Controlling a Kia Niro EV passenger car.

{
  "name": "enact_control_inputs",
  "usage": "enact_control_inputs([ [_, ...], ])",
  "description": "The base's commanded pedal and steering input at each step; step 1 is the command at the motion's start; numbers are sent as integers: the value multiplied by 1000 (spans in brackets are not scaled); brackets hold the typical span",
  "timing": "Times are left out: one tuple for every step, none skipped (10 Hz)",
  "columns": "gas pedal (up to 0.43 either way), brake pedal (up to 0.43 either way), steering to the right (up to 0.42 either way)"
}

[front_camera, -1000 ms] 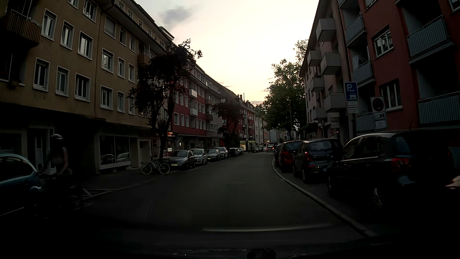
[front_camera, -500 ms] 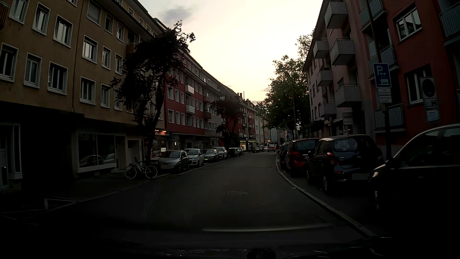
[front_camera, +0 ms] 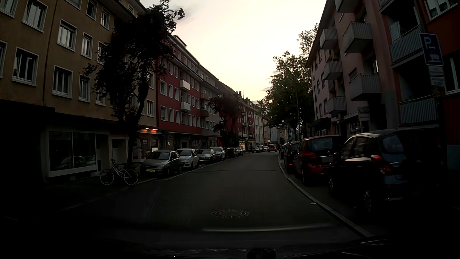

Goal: Follow the waypoints while adhering to traffic rules and regulations

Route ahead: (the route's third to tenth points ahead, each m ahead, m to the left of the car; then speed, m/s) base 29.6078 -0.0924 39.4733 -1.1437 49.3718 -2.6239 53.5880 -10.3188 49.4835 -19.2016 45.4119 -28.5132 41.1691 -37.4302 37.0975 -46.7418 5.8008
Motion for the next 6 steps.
enact_control_inputs([
  [79, 0, 3],
  [79, 0, 3],
  [79, 0, 3],
  [79, 0, 4],
  [79, 0, 4],
  [79, 0, 5],
])
